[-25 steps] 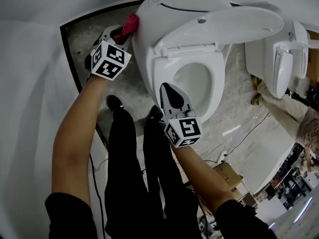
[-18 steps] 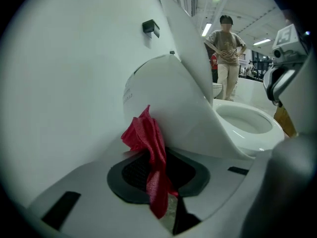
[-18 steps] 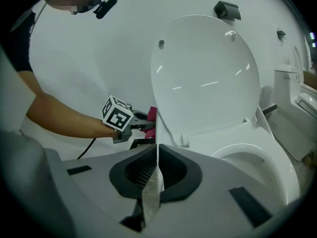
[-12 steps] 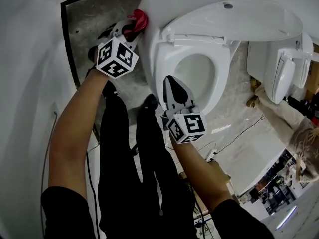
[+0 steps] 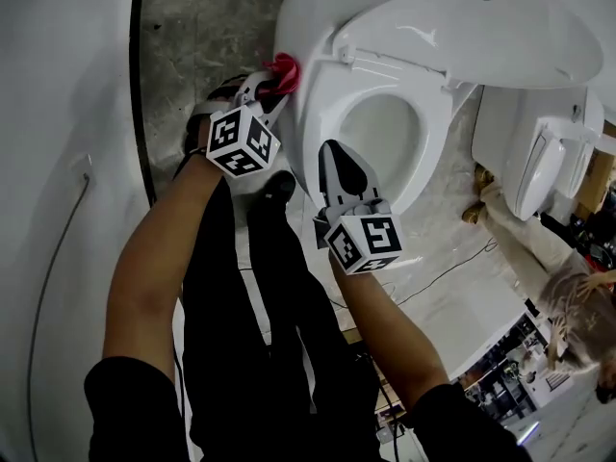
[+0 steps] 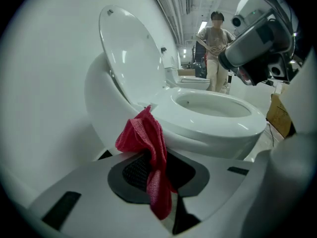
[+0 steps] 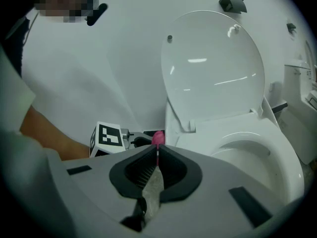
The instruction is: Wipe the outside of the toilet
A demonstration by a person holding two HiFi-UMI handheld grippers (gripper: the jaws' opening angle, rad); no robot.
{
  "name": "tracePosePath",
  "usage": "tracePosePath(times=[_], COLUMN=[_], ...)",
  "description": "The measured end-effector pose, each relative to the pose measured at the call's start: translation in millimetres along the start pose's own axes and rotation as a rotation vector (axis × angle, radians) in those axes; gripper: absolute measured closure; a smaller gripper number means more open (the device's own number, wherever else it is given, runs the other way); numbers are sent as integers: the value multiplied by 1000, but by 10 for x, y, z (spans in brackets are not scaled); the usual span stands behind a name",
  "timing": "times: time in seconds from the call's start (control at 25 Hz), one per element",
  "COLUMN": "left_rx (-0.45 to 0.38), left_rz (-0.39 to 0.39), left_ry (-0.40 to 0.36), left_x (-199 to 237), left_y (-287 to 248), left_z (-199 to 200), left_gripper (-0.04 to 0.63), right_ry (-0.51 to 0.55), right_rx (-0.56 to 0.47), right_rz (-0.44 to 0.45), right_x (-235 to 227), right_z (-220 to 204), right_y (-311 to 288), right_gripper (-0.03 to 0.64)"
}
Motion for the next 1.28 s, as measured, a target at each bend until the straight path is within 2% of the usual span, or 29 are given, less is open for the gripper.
tracePosePath(times=[0.56,0.76,1.0,1.16,1.28], left_rx=[40,55,66,62,97], left_rz=[-1,-38,-166,-325,-451], left_ry=[155,227,251,280,241], left_x=[-1233,-1783,-2243,-2426,-2467], left_y=[118,149,182,204,239], left_z=[-228,-279,-270,-286,-402], left_gripper=[506,506,506,506,506], right_ry=[36,52,39,33,17], right_rx=[18,23,30,37,29], right_rz=[70,76,56,43,35], right_x=[-203,-243,-211,-175,-132], right_z=[-212,-177,-140,-133,-57], right_y=[204,195,156,96,34], right_gripper=[580,580,580,580,580])
Point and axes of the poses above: the fingertips, and each gripper's own axes: y backward along the fingers, x to its left, z out of its top, the point moved 10 cm from there along y, backward along the fingers, and after that the axes turned 1 degree about x, right-handed, at the moved point
